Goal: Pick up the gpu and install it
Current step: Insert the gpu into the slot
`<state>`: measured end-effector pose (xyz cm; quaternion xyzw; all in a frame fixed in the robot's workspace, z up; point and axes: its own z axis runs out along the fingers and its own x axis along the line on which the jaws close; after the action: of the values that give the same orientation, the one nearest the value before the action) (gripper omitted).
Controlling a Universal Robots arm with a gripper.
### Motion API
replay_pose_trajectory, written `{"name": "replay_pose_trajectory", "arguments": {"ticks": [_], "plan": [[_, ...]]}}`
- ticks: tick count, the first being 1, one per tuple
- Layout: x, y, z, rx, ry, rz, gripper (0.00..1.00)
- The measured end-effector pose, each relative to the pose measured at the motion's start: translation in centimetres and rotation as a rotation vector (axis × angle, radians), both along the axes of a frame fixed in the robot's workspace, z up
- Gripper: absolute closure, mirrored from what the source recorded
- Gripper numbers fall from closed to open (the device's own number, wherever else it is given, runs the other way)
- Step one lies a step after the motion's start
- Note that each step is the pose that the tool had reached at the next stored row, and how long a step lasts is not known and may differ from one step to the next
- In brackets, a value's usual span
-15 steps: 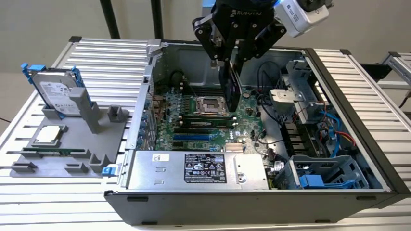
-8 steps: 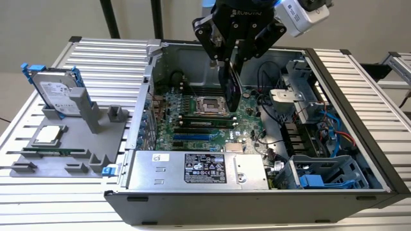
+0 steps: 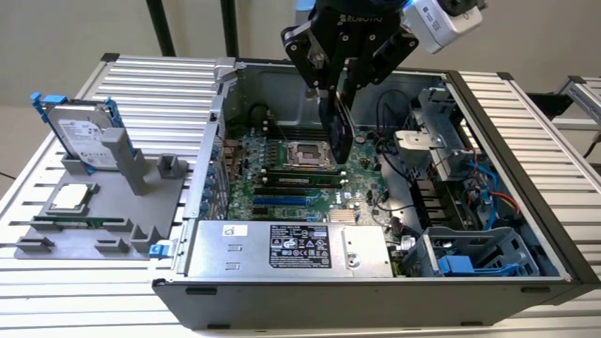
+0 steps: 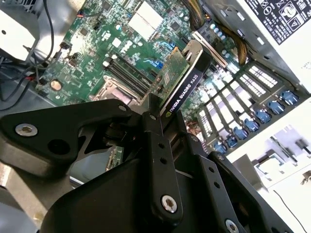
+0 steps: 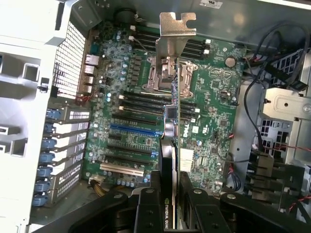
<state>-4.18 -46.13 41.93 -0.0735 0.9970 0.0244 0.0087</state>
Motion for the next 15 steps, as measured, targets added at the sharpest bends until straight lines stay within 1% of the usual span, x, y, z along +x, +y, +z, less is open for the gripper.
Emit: {"name": "replay_pose_trajectory", "arguments": {"ticks": [15], "plan": [[0.0,0.0,0.0,0.0001,0.0,0.037,1.0]]}}
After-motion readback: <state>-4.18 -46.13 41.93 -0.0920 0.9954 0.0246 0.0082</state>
